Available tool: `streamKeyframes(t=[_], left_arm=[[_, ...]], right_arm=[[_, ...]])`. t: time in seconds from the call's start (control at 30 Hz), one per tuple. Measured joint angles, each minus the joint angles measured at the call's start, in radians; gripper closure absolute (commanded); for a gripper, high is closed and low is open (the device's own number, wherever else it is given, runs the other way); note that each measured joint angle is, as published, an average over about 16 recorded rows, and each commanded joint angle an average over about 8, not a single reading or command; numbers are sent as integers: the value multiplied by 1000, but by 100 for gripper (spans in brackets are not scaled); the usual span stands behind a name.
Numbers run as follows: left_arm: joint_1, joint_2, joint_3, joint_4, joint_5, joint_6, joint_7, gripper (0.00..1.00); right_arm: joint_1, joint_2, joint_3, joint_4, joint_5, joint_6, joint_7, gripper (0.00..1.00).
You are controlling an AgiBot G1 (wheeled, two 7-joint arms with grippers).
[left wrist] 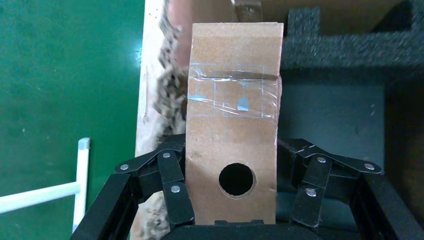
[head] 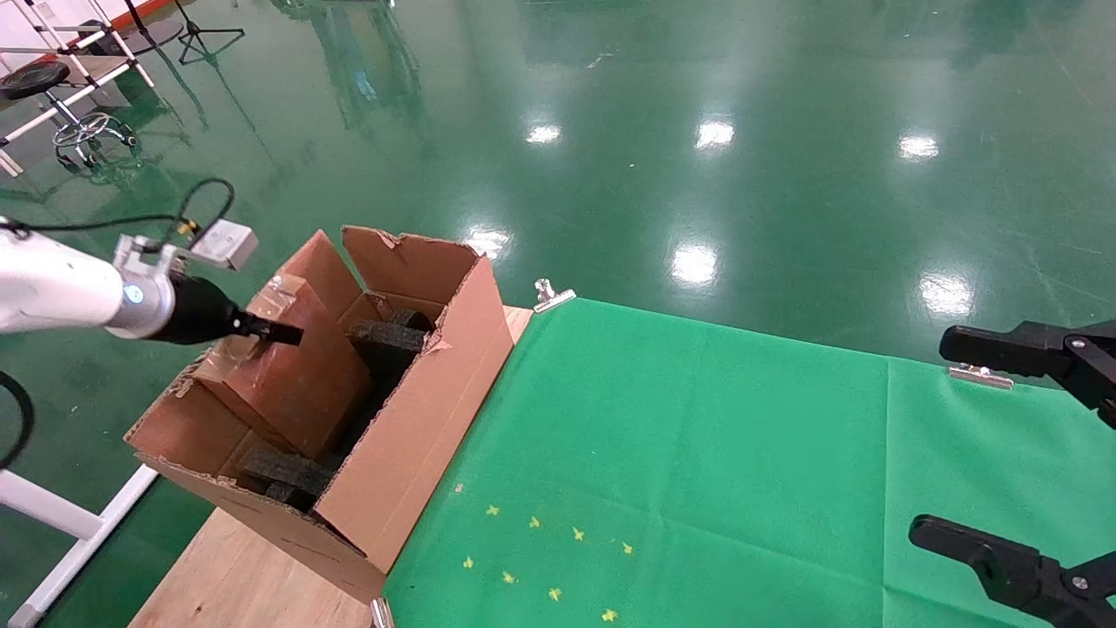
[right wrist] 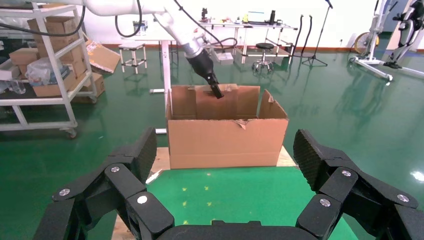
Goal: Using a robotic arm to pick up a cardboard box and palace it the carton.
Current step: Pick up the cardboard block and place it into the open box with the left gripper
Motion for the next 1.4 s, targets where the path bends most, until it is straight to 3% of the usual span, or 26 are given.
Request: streamKeyframes(t=[0.63, 0.67, 0.9, 0.93, 1.4], left_arm=[[135, 75, -17, 75, -28, -90, 73, 100], [139, 78, -18, 77, -30, -93, 74, 96], [154, 93, -25, 83, -40, -111, 74, 9], [155, 93, -25, 83, -41, -113, 73, 0], [150, 84, -25, 67, -41, -123, 91, 0]], right_arm=[[0, 0, 0, 0, 0, 0, 0, 0], [0, 0, 0, 0, 0, 0, 0, 0], [0, 0, 0, 0, 0, 0, 0, 0], [0, 0, 0, 0, 0, 0, 0, 0], [0, 0, 0, 0, 0, 0, 0, 0]])
